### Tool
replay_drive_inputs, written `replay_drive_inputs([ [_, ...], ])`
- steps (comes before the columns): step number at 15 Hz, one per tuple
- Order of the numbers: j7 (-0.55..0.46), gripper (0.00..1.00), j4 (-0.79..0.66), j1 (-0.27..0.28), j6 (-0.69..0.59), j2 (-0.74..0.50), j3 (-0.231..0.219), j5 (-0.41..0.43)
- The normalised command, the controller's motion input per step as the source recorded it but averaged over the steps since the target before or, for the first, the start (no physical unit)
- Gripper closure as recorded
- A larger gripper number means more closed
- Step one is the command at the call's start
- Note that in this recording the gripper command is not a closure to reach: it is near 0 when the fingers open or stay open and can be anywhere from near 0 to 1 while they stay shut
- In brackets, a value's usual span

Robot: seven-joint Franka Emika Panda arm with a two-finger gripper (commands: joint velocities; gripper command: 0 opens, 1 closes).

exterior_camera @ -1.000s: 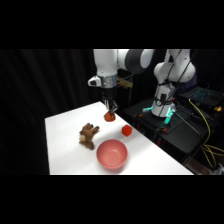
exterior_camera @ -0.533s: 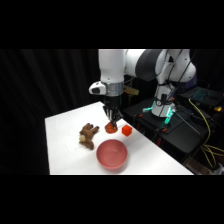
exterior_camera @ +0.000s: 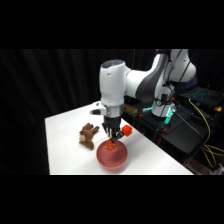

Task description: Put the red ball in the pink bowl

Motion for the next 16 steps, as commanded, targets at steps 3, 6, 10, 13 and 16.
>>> replay_drive_inputs([
  [3,-0.19,0.00,0.12,-0.037,0.10,0.16,0.023,0.115],
  [6,-0.20,0.00,0.16,-0.056,-0.03,0.07,0.020,0.135],
  [10,-0.16,0.00,0.17,-0.025,-0.18,-0.03,0.016,0.116],
  [13,-0.13,0.00,0.19,-0.001,-0.34,-0.10,0.018,0.115],
  [16,-0.02,0.00,0.21,0.043,-0.48,-0.21,-0.014,0.054],
])
